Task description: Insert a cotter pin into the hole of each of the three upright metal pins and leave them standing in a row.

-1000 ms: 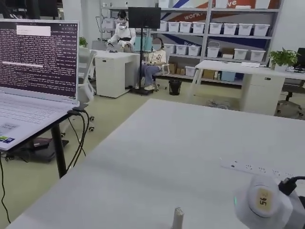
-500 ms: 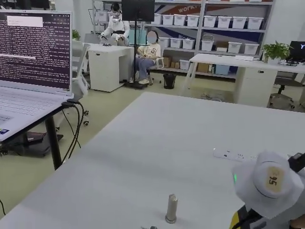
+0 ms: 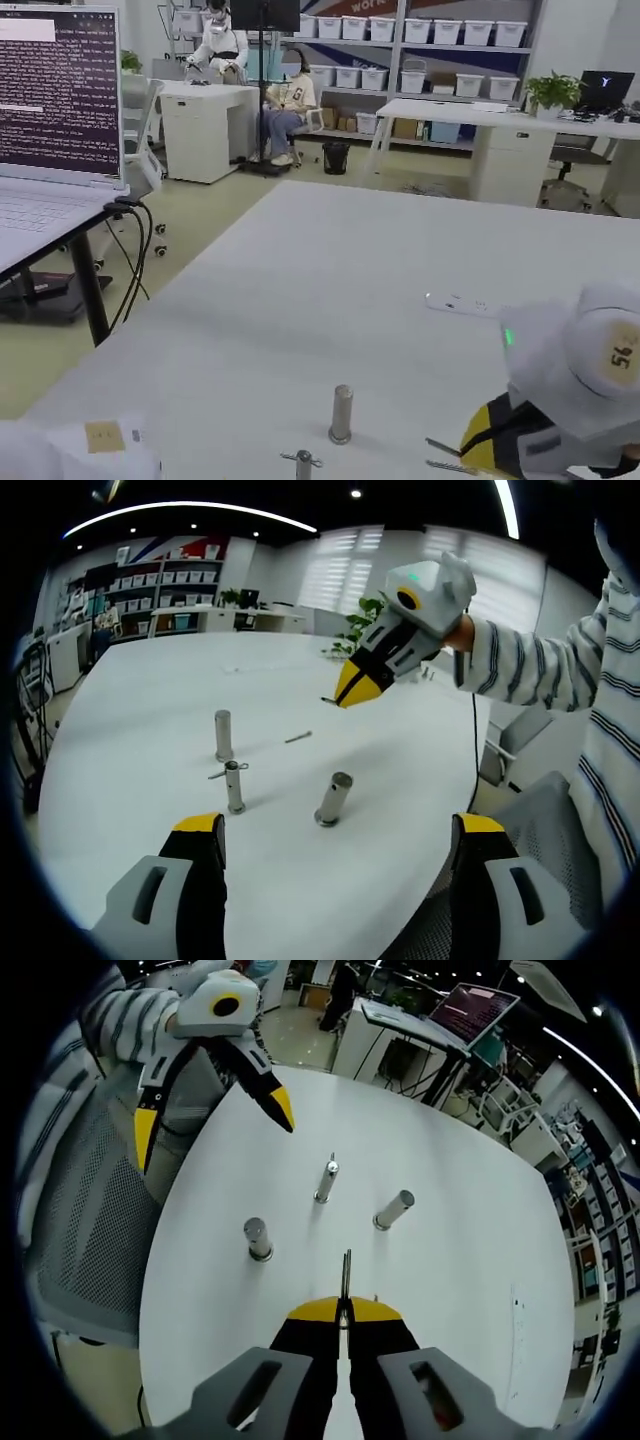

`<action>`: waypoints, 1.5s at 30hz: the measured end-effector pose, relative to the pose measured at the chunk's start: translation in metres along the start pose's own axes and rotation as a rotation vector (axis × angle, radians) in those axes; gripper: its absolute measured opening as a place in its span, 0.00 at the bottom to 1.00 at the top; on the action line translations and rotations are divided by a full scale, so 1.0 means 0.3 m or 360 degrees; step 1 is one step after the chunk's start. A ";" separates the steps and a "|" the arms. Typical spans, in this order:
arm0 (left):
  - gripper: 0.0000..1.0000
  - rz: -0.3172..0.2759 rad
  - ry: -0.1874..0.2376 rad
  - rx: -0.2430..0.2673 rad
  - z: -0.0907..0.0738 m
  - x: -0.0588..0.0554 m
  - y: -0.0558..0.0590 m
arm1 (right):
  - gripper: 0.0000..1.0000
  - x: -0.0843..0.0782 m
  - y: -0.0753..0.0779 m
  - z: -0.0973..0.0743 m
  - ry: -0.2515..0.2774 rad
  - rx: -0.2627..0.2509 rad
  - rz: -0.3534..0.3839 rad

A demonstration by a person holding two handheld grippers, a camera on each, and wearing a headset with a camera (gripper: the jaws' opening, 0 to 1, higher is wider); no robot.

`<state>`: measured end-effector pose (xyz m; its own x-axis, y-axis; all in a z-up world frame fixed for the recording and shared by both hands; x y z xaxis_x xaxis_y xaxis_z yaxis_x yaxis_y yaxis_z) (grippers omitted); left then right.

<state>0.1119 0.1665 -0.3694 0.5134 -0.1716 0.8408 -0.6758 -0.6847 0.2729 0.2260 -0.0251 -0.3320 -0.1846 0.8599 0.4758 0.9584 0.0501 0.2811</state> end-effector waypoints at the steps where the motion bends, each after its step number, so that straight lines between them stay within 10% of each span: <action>1: 0.92 -0.0005 0.0007 -0.0003 0.002 0.004 -0.001 | 0.00 0.001 -0.006 -0.003 0.0015 -0.0012 0.0005; 28: 0.78 -0.0172 0.0137 -0.0108 0.119 0.086 -0.008 | 0.00 0.043 -0.146 -0.027 0.0121 -0.0201 -0.0051; 45: 0.49 -0.0261 0.0114 -0.0289 0.176 0.137 0.026 | 0.00 0.085 -0.195 -0.054 0.0180 -0.0269 -0.0108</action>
<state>0.1556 0.1168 -0.3575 0.5895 -0.0141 0.8076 -0.6741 -0.5595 0.4823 0.1617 -0.0143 -0.3229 -0.2802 0.7944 0.5390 0.8944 0.0120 0.4472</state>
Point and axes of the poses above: the centre of the closed fingertips' face, and the gripper's own axes: z roughly forward along the fingers, y roughly to its right, x roughly out of its top, the point moved 8 cm from there along -z, roughly backward along the fingers
